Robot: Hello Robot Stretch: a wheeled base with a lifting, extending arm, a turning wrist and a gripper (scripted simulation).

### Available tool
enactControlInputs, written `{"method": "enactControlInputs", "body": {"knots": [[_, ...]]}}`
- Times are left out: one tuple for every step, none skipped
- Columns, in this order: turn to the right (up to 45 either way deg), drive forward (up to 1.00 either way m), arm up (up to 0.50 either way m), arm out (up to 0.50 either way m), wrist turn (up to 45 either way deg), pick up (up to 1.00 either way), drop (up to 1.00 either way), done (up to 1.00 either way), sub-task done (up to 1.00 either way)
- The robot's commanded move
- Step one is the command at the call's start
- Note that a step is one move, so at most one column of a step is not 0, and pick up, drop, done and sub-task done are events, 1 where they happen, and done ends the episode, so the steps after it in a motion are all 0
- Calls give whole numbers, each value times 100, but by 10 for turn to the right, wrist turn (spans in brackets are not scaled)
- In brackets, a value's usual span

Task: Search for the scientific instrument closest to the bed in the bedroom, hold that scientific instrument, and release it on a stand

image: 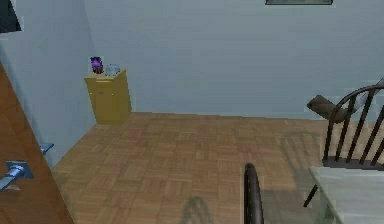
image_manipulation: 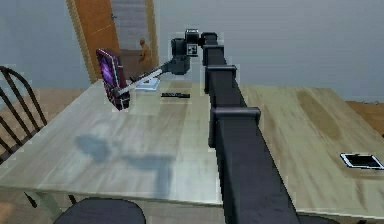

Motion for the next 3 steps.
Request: {"method": "enactControlInputs", "body": {"knots": [[0, 0, 0, 0, -450, 0, 0, 0, 0], [0, 0, 0, 0, -120, 0, 0, 0, 0], [0, 0, 0, -46, 0, 0, 0, 0, 0]]}}
